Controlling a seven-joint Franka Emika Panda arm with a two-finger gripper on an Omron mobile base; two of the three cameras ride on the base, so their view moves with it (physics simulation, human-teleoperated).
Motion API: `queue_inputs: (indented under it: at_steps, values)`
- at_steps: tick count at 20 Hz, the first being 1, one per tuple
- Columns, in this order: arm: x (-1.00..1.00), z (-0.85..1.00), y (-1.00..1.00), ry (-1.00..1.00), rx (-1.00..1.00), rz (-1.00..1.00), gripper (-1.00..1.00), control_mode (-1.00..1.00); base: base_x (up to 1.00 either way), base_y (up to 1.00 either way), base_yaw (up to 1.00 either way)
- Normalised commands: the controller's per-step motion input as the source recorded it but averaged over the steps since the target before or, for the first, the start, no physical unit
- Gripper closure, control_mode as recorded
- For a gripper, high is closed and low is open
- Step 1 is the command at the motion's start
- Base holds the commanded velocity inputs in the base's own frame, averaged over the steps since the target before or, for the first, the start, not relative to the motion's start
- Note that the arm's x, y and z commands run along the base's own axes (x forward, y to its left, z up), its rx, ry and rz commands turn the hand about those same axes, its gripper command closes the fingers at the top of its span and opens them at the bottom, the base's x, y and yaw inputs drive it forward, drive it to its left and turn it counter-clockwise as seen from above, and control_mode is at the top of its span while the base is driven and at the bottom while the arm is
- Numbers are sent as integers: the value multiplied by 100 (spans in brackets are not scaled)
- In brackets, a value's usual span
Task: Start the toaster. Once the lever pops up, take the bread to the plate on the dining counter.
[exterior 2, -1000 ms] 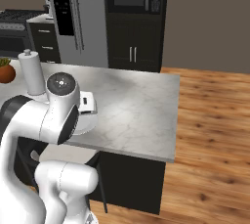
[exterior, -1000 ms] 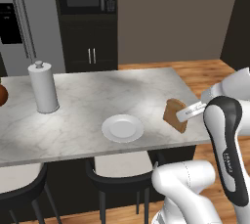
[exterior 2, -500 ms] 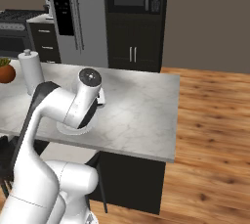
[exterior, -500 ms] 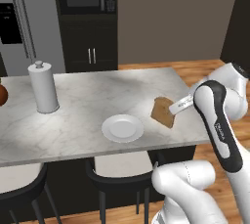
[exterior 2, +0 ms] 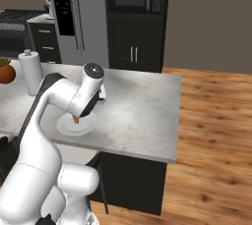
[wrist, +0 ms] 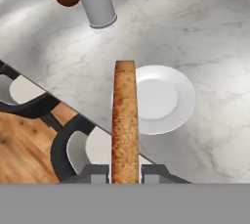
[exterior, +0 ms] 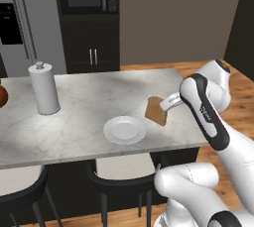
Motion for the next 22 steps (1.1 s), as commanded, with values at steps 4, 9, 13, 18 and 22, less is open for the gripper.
queue_inputs:
  at_steps: [4,9,13,18,22]
  values:
    - [55,-52,34,0,0,0,100,-100,0,0,0]
    - [58,-45,43,0,-1,0,100,-100,0,0,0]
    - [49,-39,34,0,-2,0,100,-100,0,0,0]
    - [36,-40,23,1,-5,0,100,-100,0,0,0]
    - [42,-38,27,0,-6,0,100,-100,0,0,0]
